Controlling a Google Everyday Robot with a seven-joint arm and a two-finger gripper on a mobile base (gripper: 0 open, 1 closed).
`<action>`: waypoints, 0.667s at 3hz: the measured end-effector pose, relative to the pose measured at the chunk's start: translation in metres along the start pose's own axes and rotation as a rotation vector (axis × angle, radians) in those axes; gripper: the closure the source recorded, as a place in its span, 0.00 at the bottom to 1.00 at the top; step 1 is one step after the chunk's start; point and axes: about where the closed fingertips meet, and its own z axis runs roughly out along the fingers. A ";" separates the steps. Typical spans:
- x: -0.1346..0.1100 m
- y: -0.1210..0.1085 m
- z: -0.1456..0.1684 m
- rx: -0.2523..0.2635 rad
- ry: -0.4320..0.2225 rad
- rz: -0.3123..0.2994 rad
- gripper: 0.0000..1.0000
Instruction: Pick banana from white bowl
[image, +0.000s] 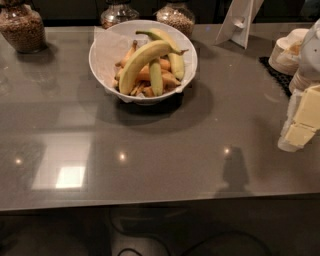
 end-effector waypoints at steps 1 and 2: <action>0.000 0.000 0.000 0.000 0.000 0.000 0.00; -0.007 -0.005 0.003 0.023 -0.034 -0.018 0.00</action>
Offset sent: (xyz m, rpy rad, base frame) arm 0.0168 0.0126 -0.0062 0.0518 -0.0629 0.0522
